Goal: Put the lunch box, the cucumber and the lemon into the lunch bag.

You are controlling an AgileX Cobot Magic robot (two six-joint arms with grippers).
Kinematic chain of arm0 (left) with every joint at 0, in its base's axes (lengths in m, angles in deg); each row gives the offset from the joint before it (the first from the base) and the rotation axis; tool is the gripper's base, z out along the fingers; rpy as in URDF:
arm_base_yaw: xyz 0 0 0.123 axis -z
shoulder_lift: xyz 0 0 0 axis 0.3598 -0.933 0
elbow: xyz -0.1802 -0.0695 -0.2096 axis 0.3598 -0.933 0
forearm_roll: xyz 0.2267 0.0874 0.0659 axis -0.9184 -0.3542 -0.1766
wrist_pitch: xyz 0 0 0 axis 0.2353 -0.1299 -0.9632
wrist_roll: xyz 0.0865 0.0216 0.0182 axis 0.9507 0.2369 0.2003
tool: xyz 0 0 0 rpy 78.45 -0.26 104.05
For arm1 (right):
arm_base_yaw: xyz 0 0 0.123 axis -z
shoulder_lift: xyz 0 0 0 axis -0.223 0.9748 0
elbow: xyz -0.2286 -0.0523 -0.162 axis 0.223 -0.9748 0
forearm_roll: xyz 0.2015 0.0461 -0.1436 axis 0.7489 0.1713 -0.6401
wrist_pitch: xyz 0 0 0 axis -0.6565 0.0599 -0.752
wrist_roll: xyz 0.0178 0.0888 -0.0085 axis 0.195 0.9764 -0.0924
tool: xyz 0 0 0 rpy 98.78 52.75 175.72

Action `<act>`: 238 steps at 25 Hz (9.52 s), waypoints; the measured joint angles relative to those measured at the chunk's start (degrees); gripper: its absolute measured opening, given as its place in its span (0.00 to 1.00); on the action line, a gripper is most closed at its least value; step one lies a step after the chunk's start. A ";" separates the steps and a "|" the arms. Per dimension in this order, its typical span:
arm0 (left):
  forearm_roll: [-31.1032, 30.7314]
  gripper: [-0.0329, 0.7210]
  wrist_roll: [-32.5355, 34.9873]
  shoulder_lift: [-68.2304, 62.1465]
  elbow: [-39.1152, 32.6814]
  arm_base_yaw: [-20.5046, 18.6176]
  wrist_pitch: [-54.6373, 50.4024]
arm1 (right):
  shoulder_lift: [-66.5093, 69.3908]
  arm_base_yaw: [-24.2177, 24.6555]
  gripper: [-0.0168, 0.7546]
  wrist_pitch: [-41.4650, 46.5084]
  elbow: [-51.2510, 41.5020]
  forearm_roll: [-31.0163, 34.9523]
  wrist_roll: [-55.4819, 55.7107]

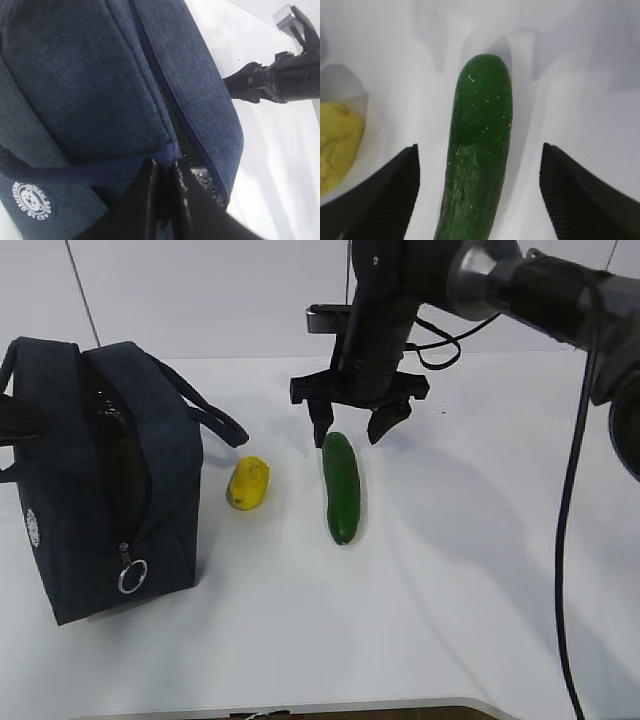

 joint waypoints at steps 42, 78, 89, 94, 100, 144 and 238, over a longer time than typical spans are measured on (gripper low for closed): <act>0.00 0.05 0.00 0.00 0.00 0.00 -1.59 | 4.98 0.00 0.50 -0.34 -0.10 1.69 0.11; 0.51 0.05 0.02 0.00 0.00 0.00 -1.59 | -3.10 -0.92 0.48 0.19 17.58 35.26 -5.76; 0.84 0.05 0.02 0.00 0.00 0.00 -1.67 | -3.10 -9.37 0.48 -0.95 17.58 35.41 -18.24; 2.05 0.05 0.12 0.00 0.00 0.00 -1.67 | -3.00 -11.22 0.48 -4.61 17.58 33.23 -20.88; 2.40 0.05 0.12 0.00 0.00 0.00 -1.84 | 1.11 -11.22 0.48 -5.69 17.80 32.73 -21.18; -8.73 0.05 2.30 0.00 0.00 0.00 -0.05 | 4.64 -11.25 0.64 0.57 34.27 19.80 -15.83; -54.77 0.05 -26.20 10.28 0.00 -2.57 -1.61 | 0.07 -11.15 0.65 -9.55 -1.95 -0.56 17.74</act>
